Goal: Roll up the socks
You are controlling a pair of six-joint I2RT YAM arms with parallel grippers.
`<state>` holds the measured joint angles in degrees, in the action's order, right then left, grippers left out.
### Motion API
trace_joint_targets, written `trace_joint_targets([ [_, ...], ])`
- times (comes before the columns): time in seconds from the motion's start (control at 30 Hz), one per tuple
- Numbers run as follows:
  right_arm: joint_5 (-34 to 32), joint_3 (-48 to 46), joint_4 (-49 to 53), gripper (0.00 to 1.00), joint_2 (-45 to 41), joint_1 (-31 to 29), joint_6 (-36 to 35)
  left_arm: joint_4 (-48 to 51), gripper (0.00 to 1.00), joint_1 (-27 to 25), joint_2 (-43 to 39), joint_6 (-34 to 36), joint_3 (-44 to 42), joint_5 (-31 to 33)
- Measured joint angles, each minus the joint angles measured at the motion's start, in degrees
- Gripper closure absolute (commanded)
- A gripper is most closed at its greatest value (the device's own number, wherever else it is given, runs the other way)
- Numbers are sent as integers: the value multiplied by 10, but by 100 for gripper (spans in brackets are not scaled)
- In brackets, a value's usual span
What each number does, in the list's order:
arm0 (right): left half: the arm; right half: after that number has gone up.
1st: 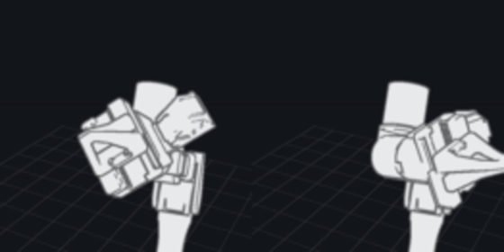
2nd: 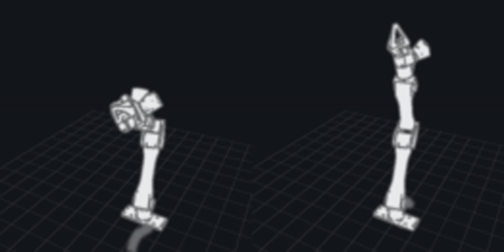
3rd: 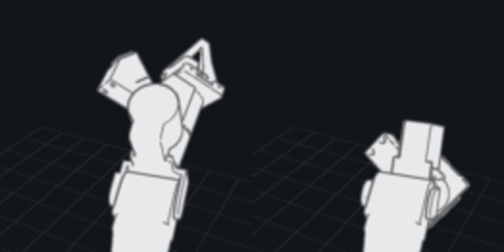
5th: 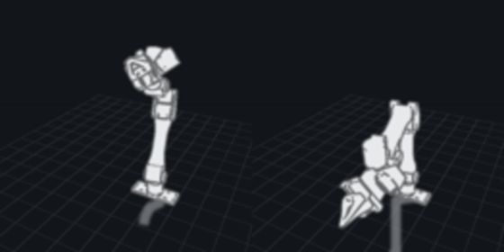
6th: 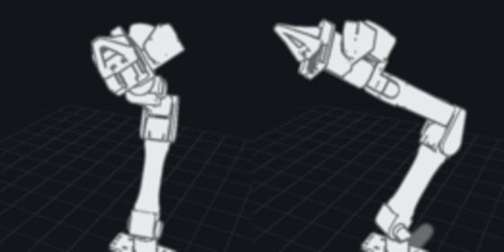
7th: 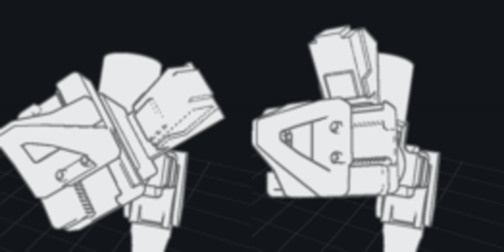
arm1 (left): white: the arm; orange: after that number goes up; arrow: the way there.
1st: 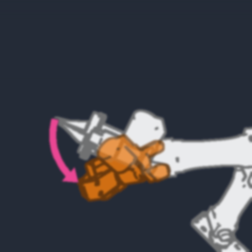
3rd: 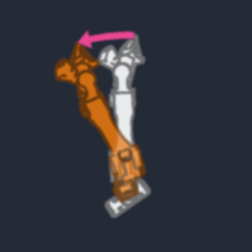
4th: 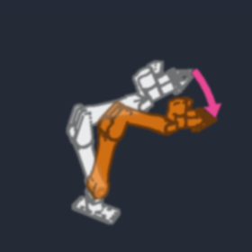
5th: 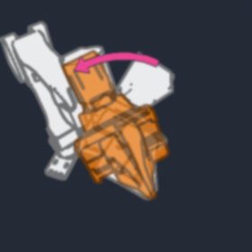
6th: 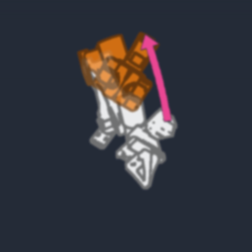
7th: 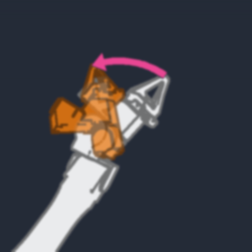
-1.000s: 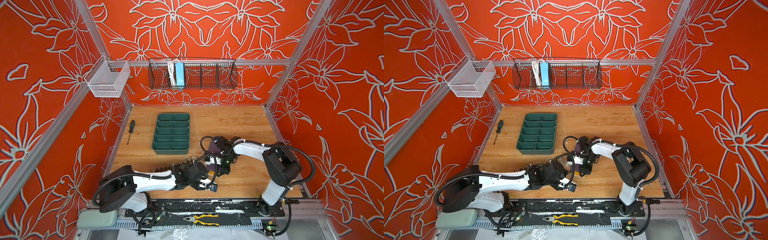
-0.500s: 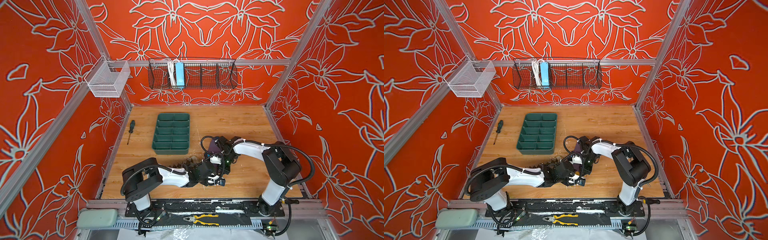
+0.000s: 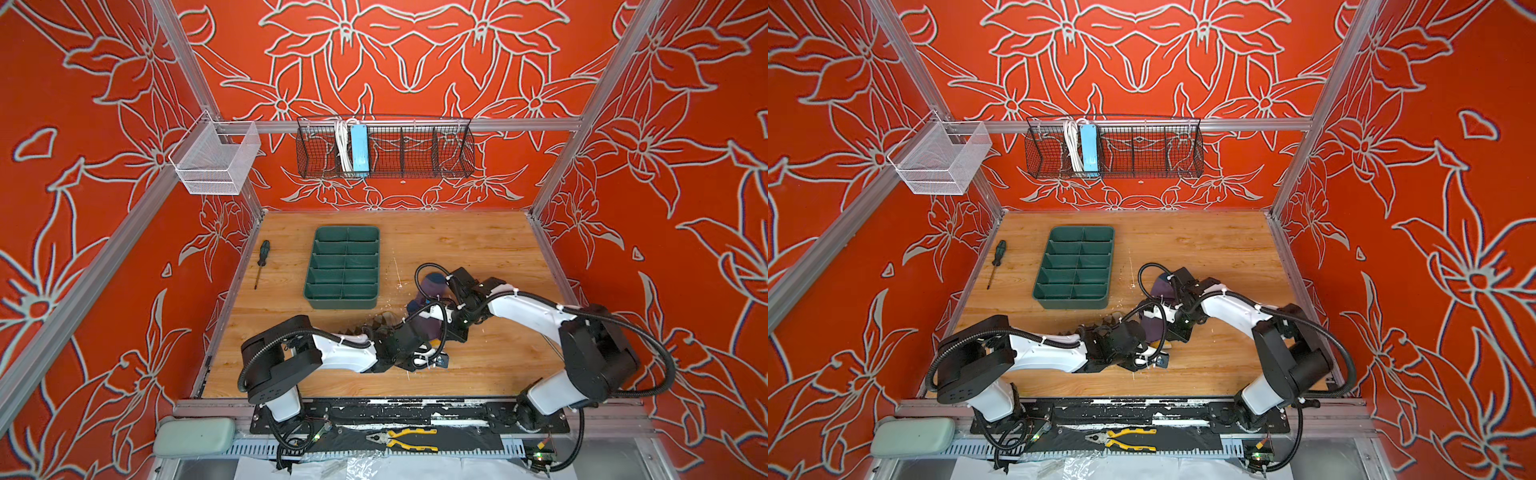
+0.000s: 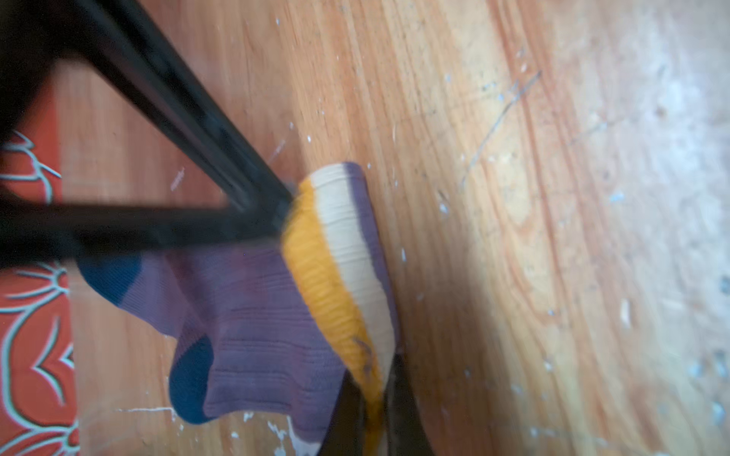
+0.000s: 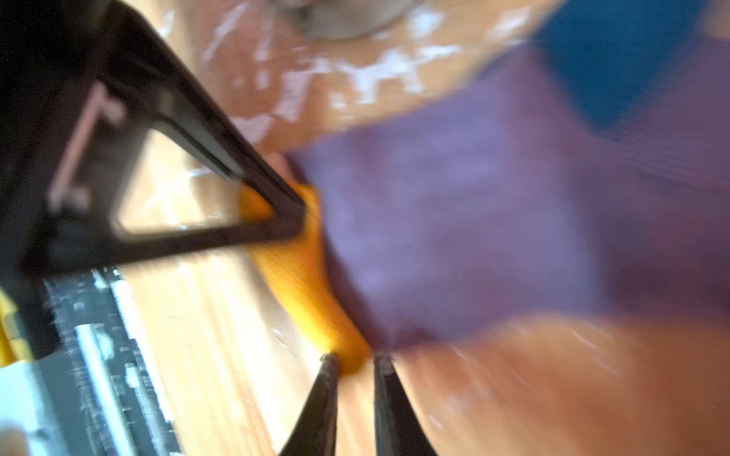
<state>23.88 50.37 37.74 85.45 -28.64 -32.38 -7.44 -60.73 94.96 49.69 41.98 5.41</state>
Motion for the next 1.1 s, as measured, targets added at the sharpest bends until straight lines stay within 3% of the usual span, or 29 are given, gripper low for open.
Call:
trace_joint_targets([
  [0.33,-105,-57,-87,71,-199,53,92,175,100,83,25,-52,102,-141],
  [0.43,-136,-85,-129,54,-318,60,112,240,100,106,59,-65,157,-189],
  [0.5,-133,-100,-148,53,-401,61,109,280,100,119,82,-75,192,-218],
  [0.7,-79,-123,-117,55,-579,58,8,360,98,150,130,-102,259,-291],
  [0.93,-82,-162,15,54,-591,-2,-135,429,96,181,181,-125,317,-371],
  [1.1,-157,-212,-1,53,-551,-127,-185,474,96,199,223,-138,360,-420],
])
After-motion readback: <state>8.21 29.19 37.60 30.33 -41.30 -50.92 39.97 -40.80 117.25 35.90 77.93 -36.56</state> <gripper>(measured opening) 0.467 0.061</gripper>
